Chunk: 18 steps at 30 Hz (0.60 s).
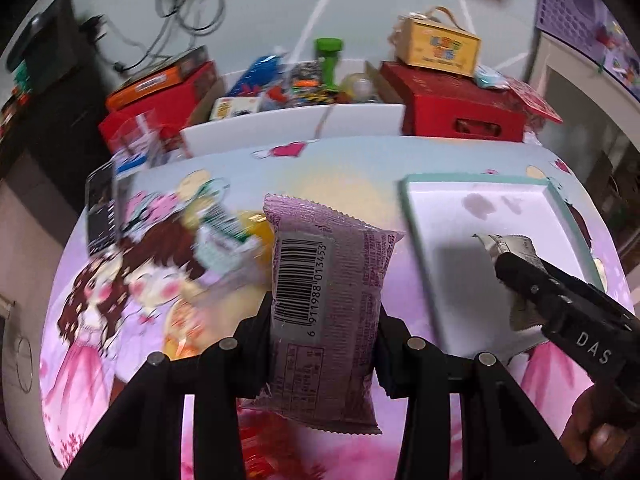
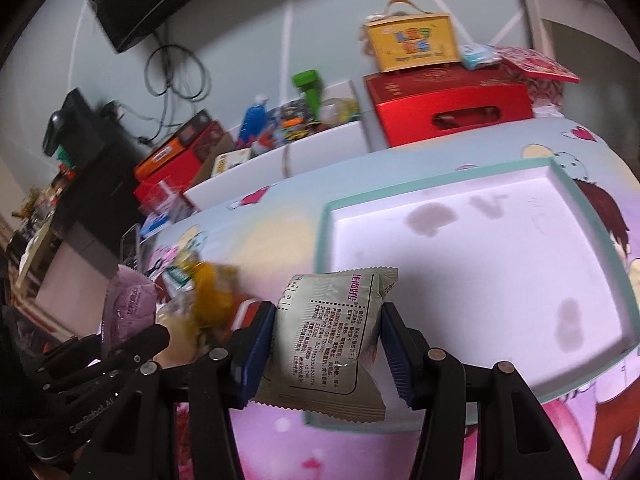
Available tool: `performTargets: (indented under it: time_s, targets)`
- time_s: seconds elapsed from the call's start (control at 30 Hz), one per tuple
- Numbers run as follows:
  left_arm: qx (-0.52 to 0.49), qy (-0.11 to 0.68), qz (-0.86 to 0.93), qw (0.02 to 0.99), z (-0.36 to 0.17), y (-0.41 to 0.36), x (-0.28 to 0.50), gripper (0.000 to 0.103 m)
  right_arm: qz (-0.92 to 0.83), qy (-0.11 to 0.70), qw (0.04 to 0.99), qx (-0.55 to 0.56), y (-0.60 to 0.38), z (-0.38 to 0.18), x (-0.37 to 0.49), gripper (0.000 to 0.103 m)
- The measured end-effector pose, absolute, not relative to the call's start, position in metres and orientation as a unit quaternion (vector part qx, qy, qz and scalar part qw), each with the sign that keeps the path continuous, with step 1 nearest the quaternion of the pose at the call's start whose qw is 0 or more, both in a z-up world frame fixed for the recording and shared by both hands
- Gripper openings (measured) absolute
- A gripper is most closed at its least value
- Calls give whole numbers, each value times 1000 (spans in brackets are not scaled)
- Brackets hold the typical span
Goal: Organize snacks
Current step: 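Carry the pink bag with the left tool while the right tool carries the beige packet into the tray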
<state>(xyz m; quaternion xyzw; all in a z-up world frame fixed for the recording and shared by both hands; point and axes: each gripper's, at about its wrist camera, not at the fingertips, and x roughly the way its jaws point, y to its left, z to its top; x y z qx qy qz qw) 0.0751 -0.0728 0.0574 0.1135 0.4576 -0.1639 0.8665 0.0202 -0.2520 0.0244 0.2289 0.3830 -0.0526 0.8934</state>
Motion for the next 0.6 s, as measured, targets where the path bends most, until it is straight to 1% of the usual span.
performTargets:
  time_s: [0.27, 0.6]
  targets:
    - [137, 475, -202, 845, 41, -140, 90, 44, -97, 378, 889, 239, -300, 16, 16, 56]
    - [159, 478, -237, 830, 20, -212, 111, 44, -140, 373, 884, 245, -350, -5, 15, 56]
